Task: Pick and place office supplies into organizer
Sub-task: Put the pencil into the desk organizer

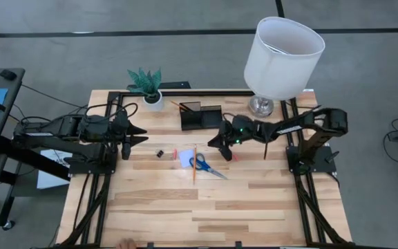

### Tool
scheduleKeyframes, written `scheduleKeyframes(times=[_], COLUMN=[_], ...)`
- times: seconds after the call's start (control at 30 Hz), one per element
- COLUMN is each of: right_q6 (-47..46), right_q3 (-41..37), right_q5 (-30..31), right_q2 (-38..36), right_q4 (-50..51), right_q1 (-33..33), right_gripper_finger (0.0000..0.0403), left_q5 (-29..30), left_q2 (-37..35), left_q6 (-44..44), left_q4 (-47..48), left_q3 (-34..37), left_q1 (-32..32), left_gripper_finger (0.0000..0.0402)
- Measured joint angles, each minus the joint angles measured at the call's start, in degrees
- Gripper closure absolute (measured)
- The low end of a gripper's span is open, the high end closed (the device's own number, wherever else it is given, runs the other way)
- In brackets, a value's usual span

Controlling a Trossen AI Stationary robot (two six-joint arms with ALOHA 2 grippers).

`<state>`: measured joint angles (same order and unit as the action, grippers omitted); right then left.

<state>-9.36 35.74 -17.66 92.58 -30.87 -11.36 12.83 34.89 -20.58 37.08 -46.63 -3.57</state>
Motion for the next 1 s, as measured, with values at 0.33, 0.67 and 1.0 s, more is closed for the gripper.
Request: scheduleKeyframes(times=[0.33,0.67,1.0], right_q6=[-14.6,-34.5,-54.0], right_q3=[2.5,6.7,6.9], right_q5=[5.2,2.8,11.9], right_q2=[9.5,9.9,9.9], right_q4=[-3.1,-3.1,-2.9], right_q1=[8.6,12.8,17.5], right_gripper_finger=[0.0334,0.0246,0.0165], left_q5=[0.0,0.0,0.0], left_q2=[0.0,0.0,0.0], left_q6=[0.0,0.0,0.0], left_q4=[0.0,0.6,2.8], left_q3=[0.0,0.0,0.0], left_q1=[0.0,0.0,0.0], left_gripper_finger=[0.0276,0.0276,0.0276])
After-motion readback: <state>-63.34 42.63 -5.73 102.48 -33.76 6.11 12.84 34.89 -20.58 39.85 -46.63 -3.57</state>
